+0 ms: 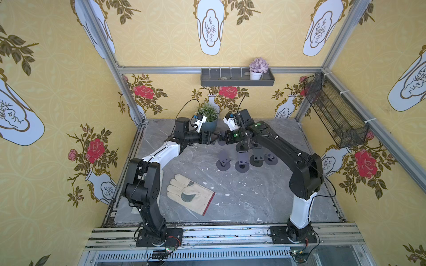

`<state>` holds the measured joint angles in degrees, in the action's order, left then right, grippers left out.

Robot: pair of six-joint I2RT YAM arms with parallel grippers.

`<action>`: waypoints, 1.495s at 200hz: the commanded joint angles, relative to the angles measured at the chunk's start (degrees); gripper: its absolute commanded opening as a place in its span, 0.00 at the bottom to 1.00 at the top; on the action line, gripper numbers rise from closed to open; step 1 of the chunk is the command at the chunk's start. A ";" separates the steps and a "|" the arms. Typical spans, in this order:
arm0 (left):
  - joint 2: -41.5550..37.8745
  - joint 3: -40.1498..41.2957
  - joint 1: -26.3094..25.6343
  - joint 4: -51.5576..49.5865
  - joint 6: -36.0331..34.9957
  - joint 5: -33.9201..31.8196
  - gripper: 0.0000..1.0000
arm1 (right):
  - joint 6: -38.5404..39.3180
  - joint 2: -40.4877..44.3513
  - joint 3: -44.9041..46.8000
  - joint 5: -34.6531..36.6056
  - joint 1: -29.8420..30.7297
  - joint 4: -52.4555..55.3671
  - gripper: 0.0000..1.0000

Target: Open the phone stand

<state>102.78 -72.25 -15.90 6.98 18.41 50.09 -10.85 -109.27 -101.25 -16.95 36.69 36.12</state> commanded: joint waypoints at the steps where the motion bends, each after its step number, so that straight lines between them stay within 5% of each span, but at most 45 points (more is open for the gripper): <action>1: 1.43 -1.24 0.04 -0.08 -1.35 -0.34 1.00 | 0.04 0.88 0.32 -0.94 -0.01 -0.89 0.00; 116: 5.83 -4.56 -0.05 -4.96 -5.05 1.33 0.69 | 0.54 0.42 -0.04 -0.44 -0.06 -0.97 0.00; 136: 5.89 -4.39 -0.01 -5.03 -5.06 1.39 0.58 | 0.53 0.25 -0.12 -0.15 -0.11 -1.05 0.00; 166: 6.37 -5.18 -0.01 -5.44 -4.62 1.50 0.29 | -0.22 0.21 -0.26 0.17 -0.87 -0.94 0.00; 186: 6.77 -5.48 -0.01 -5.67 -4.44 1.64 0.37 | -0.32 0.66 0.14 0.01 -1.31 -1.35 0.00; 210: 7.47 -5.89 -0.01 -5.78 -3.90 1.73 0.88 | 0.06 0.95 0.18 -0.11 -1.41 -1.51 0.00; 224: 7.74 -5.63 0.01 -4.09 -1.97 2.80 1.00 | 0.16 0.93 0.18 -0.36 -1.40 -1.50 0.00; 299: 8.18 -1.72 0.70 11.19 14.58 6.97 0.99 | -0.08 1.38 1.58 4.65 -1.36 -3.51 0.00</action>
<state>110.85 -75.64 -15.46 11.11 25.85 54.70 -10.52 -108.73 -99.88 -15.64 35.27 38.87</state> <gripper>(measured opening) 0.991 0.048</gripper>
